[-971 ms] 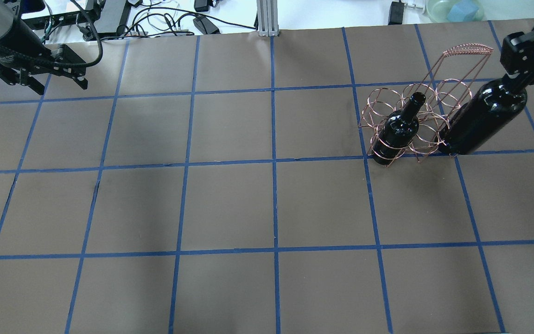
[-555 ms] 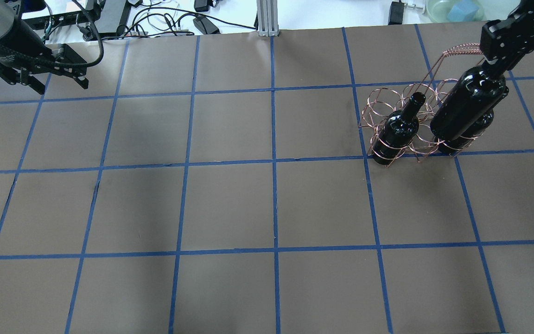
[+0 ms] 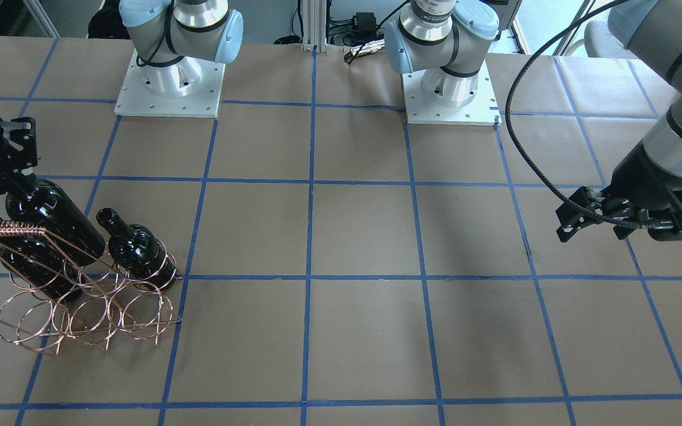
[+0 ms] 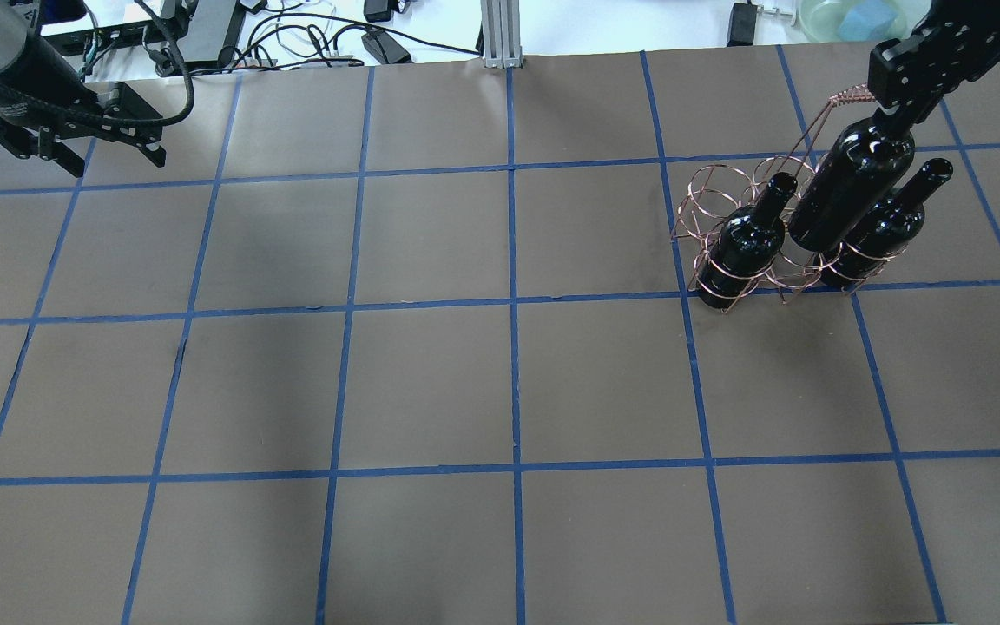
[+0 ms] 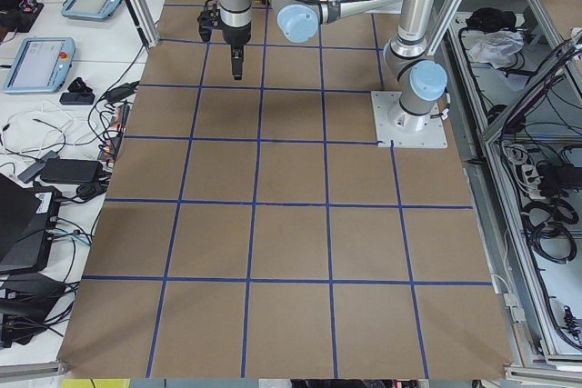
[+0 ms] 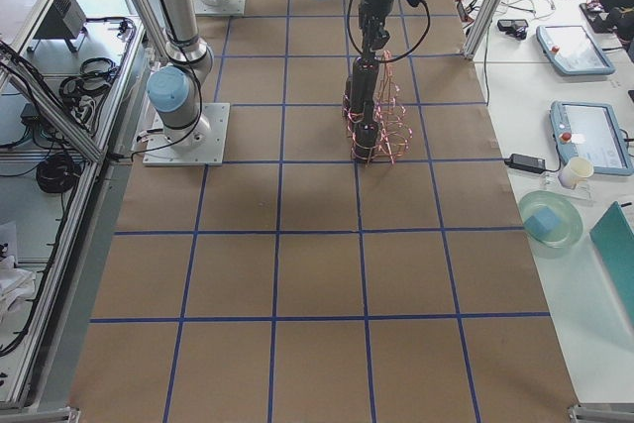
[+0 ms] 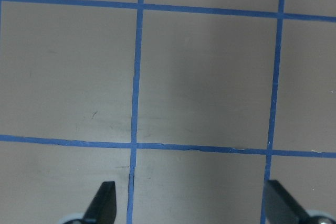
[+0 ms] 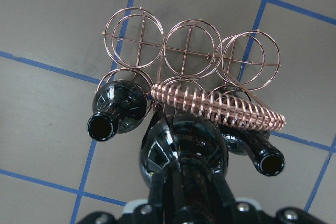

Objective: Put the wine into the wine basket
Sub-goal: 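Tilt and push the bottle into the empty rack slot beside the others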

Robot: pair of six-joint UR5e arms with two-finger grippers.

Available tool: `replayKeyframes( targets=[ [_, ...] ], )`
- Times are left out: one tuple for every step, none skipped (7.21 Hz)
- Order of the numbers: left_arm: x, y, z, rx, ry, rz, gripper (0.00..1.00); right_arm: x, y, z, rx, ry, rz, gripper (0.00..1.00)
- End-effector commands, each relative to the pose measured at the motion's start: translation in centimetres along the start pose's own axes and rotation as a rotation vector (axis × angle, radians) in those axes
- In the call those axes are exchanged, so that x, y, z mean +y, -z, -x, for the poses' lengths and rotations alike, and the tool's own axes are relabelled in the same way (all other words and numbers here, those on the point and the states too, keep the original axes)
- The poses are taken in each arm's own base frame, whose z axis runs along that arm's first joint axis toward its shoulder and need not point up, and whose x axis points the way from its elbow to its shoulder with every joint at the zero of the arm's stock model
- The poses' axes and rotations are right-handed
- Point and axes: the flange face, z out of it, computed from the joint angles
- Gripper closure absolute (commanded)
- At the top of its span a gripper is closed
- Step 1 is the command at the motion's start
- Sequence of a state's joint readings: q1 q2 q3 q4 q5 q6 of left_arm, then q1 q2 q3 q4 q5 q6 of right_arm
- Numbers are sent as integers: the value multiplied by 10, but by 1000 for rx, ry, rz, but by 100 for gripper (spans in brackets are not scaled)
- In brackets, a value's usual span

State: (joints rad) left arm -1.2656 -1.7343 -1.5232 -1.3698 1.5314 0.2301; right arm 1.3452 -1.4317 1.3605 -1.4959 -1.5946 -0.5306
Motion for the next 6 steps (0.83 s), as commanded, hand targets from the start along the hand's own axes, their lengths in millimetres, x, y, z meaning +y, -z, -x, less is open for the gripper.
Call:
replayKeyframes(
  targets=[
    [1, 1, 0, -1, 0, -1, 0, -12, -13, -5, -11, 16, -7, 100],
    [0, 0, 0, 1, 0, 1, 0, -15, -18, -7, -17, 14, -4, 100],
    [0, 1, 0, -1, 0, -1, 0, -16, -22, -8, -20, 14, 2, 100],
    [0, -1, 0, 1, 0, 3, 0, -17, -25, -9, -21, 14, 4, 100],
    [0, 1, 0, -1, -2, -1, 0, -16, -25, -11, -17, 11, 9, 100],
    [0, 0, 0, 1, 0, 1, 0, -15, -26, -10, -24, 8, 8, 100]
  ],
)
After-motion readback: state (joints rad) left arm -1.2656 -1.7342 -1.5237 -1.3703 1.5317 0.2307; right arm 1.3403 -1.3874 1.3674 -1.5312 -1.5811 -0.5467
